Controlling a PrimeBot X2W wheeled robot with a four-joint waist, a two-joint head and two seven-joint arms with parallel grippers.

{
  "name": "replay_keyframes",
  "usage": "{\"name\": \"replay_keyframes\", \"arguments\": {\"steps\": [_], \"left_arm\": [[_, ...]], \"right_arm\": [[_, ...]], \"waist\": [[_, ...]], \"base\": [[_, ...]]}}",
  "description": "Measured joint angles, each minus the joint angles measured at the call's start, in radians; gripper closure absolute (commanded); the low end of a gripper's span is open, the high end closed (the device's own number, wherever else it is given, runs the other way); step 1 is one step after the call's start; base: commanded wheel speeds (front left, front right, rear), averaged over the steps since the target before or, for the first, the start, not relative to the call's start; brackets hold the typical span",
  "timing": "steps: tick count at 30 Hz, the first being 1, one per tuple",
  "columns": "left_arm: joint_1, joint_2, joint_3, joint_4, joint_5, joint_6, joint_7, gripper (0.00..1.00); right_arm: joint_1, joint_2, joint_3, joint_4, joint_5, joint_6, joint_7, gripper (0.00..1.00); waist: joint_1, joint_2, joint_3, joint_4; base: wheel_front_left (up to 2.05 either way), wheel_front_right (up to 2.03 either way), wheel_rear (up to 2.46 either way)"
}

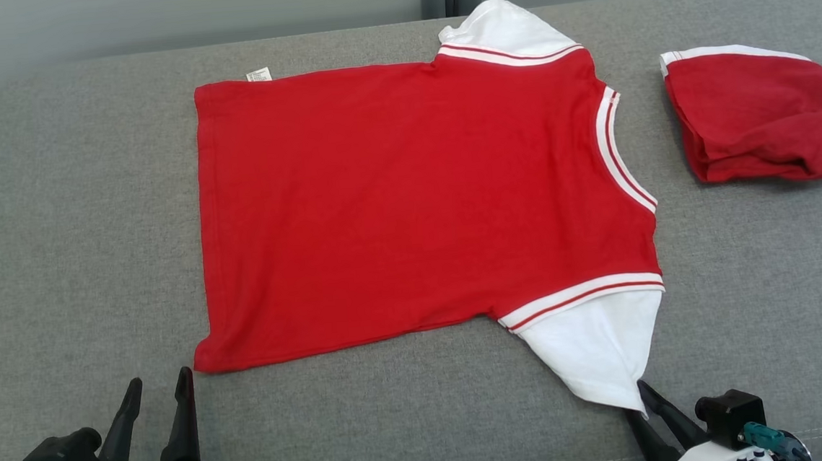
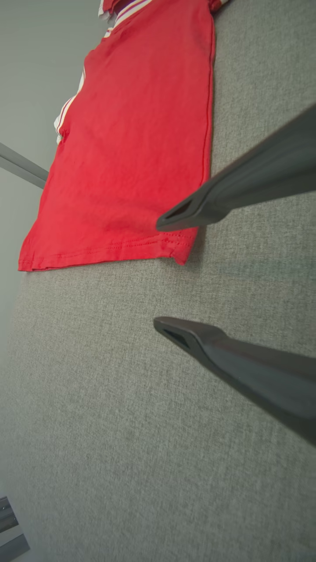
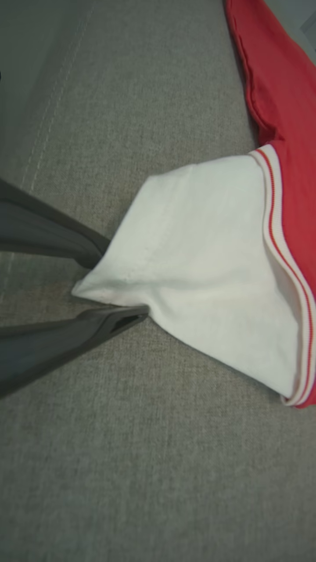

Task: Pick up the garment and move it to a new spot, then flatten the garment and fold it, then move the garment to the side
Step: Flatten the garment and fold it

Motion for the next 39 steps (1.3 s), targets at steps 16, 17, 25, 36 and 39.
{"name": "replay_keyframes", "arguments": {"steps": [16,17,25,36,39], "left_arm": [[-0.048,0.039,-0.095,0.073,0.06,-0.001,0.002,0.0],[-0.053,0.043,-0.095,0.085,0.06,-0.001,0.005,0.0],[-0.095,0.041,-0.1,0.121,0.033,-0.001,0.004,0.0],[-0.126,0.034,-0.141,0.13,-0.016,-0.001,0.004,1.0],[-0.13,0.043,-0.158,0.127,-0.033,-0.001,0.004,1.0]], "right_arm": [[-0.024,-0.003,0.001,0.017,-0.017,0.016,-0.004,1.0],[-0.029,-0.003,0.004,0.019,-0.018,0.016,-0.004,1.0],[-0.048,0.003,0.007,0.019,-0.024,0.025,-0.004,1.0],[-0.057,0.003,-0.01,0.004,-0.028,0.025,-0.004,1.0],[-0.071,0.0,-0.013,-0.045,-0.036,0.025,-0.002,1.0]], "waist": [[0.0,0.0,0.027,-0.019],[0.0,0.0,0.029,-0.023],[0.0,0.0,0.043,-0.048],[0.0,0.0,0.048,-0.051],[0.0,0.0,0.046,-0.05]], "base": [[0.0,0.0,0.0],[0.0,0.0,0.0],[0.0,0.0,0.0],[0.0,0.0,0.0],[0.0,0.0,0.0]]}}
